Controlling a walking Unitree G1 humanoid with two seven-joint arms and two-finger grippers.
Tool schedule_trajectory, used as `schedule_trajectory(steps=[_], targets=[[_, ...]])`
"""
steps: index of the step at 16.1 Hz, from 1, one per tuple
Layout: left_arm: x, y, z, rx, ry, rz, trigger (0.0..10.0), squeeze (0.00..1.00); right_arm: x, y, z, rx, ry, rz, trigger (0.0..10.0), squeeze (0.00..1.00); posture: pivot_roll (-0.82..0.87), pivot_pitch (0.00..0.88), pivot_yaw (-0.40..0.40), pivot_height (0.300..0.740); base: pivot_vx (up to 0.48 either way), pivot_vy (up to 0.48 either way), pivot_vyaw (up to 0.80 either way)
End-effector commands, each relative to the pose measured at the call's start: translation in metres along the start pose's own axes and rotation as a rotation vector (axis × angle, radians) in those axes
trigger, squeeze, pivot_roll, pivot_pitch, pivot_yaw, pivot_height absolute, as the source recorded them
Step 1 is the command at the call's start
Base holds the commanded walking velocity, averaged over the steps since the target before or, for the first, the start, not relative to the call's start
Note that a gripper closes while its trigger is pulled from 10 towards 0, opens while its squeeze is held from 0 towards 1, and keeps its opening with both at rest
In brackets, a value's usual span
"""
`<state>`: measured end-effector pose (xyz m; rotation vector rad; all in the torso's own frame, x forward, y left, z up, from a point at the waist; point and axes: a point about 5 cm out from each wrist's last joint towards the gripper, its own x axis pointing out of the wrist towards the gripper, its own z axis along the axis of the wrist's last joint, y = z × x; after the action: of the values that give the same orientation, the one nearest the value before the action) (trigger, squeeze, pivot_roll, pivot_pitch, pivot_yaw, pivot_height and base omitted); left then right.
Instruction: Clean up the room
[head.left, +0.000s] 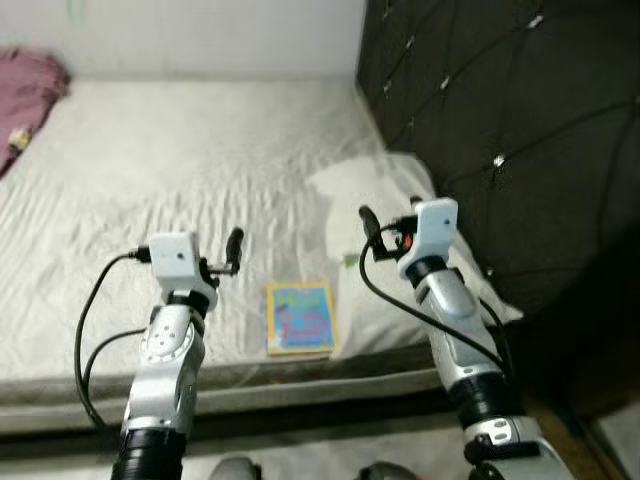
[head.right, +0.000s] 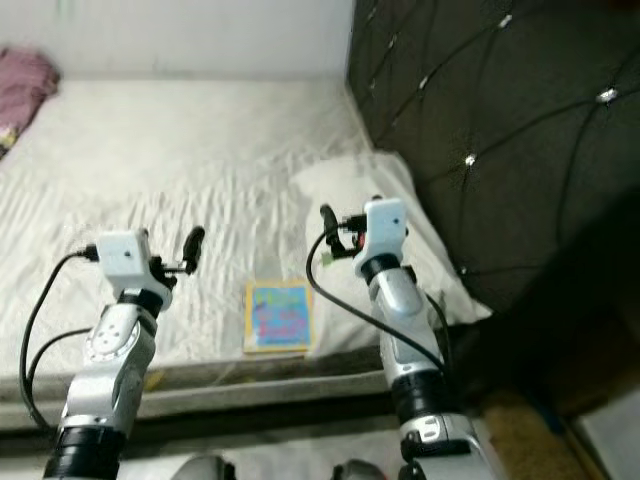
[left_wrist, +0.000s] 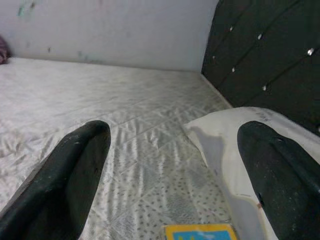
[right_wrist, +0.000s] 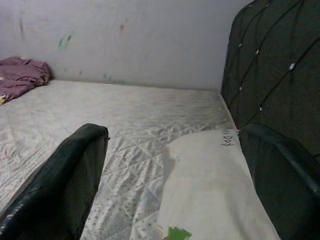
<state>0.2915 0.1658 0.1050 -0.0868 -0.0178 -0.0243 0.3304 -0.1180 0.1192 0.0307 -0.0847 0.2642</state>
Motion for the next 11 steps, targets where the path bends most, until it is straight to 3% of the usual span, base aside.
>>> schedule_trajectory(steps=[1,6,11], targets=[[-0.0008,0.0085,0.0003,0.012,0.008,0.019,10.0,0.00,0.0036,0.0086,0.0025,0.003,-0.005,0.032,10.0,0.00,-0.04,0.000,-0.027,0.740,0.000,0.480,0.00],[0.0007,0.0085,0.0018,0.023,0.002,0.033,10.0,0.00,0.0058,0.0117,0.0069,-0.003,-0.023,0.041,10.0,0.00,-0.04,0.000,-0.030,0.740,0.000,0.480,0.00],[0.0017,0.0086,0.0024,0.014,-0.004,0.035,10.0,0.00,0.0058,0.0122,0.0063,-0.001,-0.016,0.049,10.0,0.00,-0.04,0.000,-0.031,0.740,0.000,0.480,-0.57]])
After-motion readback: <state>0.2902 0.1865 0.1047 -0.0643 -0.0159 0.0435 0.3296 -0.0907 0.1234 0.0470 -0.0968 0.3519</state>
